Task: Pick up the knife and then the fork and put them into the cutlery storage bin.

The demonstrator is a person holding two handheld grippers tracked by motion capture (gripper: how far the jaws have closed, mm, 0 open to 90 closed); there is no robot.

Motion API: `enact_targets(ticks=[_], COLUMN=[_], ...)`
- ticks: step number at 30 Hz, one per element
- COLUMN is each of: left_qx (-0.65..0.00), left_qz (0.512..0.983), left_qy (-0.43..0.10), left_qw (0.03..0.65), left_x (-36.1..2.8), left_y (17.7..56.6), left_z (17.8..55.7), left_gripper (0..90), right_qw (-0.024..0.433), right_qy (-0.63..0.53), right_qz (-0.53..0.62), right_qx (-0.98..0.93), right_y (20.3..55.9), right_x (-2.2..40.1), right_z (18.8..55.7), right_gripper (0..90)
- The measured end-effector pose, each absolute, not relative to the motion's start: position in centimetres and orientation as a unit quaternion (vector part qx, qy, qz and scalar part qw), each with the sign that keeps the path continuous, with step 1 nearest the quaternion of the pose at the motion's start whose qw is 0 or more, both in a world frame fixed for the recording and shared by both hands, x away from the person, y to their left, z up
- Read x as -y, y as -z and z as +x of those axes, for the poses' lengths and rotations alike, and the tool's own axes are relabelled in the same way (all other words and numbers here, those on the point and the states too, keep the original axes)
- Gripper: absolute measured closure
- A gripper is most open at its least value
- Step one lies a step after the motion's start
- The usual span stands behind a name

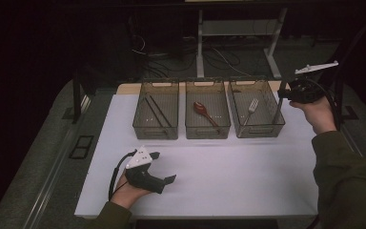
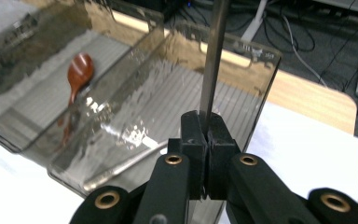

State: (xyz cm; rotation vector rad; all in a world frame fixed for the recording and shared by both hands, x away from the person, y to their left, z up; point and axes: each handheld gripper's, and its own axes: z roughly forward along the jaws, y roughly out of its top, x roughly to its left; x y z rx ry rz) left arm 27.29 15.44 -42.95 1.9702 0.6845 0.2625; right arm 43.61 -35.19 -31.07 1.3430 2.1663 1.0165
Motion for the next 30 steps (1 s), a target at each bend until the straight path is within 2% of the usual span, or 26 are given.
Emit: enact_targets(ticks=[15,30], left_qx=[-0.284,-0.28], left_qz=[0.813,0.814], left_qy=[-0.105,-0.101], left_qw=[0.498,0.499], left_x=[-15.5,-15.3], left_y=[43.0,42.9], left_z=[27.3,27.4], left_gripper=[0.0,0.0], right_qw=[0.171,0.192], right_qy=[-0.321,-0.327], right_qz=[0.484,0.478], right_qx=[-0.796,-0.792], right_y=[33.9,36.1], right_x=[35.3,32.5], right_z=[44.0,46.4], right_gripper=[87.4,86.9])
